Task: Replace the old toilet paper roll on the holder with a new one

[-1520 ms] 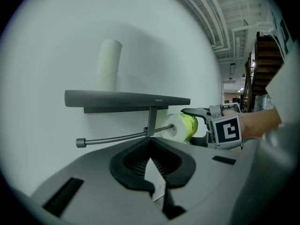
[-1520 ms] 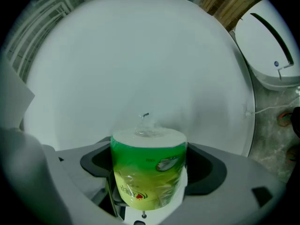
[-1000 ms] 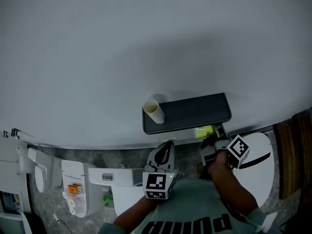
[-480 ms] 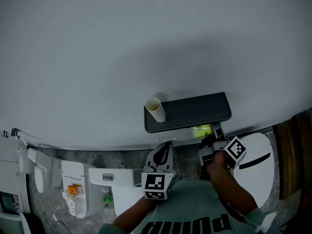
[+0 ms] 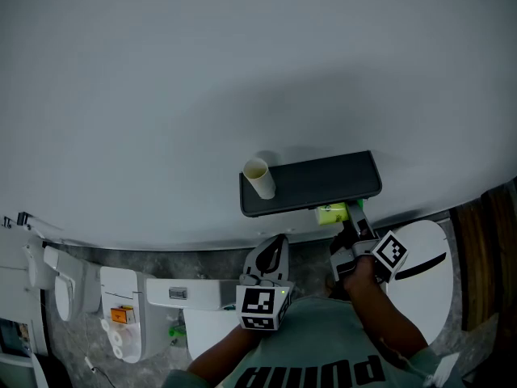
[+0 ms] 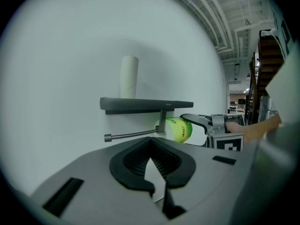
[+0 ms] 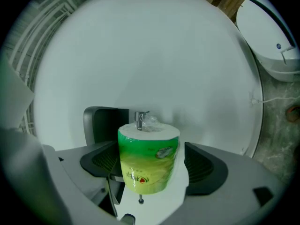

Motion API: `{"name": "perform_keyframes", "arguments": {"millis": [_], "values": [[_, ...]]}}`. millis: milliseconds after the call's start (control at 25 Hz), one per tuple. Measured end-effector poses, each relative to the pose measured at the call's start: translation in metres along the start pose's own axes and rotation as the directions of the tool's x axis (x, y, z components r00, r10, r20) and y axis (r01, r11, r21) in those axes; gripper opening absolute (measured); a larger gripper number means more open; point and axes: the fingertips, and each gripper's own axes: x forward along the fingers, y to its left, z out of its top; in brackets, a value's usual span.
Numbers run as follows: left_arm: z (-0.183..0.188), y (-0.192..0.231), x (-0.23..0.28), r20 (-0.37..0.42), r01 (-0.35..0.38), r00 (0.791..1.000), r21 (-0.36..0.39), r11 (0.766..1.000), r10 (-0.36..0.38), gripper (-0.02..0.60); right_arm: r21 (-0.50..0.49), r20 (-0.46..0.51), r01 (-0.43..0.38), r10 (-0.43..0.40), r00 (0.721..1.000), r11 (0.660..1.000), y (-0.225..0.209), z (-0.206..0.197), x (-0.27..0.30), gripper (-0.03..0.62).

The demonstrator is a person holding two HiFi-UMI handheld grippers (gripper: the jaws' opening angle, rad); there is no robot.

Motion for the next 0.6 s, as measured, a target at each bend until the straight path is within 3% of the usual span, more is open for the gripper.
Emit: {"name": "perform_keyframes", "arguments": {"millis": [280, 440, 520, 600], "values": [[-0.004, -0.006, -0.003, 0.01, 0.017, 1.0, -0.018, 1.0, -0.017, 0.005, -0.044, -0.019, 0.0, -0.001, 1.0, 0.999, 0.006, -0.005, -0.027, 0.448], [-0.007, -0.009, -0.005, 0.011, 0.028, 1.0, -0.029, 0.999, -0.028, 0.005, -0.12, -0.062, -0.026, 0.018, 0.998, 0.992, 0.021, -0.015, -0.043, 0.445], [-0.008, -0.011, -0.006, 0.014, 0.035, 0.999, -0.035, 0.999, -0.035, 0.005, -0.201, -0.081, -0.045, 0.029, 0.996, 0.979, 0.034, -0.019, -0.051, 0.378], [-0.009, -0.014, -0.008, 0.016, 0.046, 0.999, -0.037, 0.998, -0.046, 0.005, -0.33, -0.089, -0.042, 0.014, 0.996, 0.943, 0.044, -0.022, -0.06, 0.235]]}}
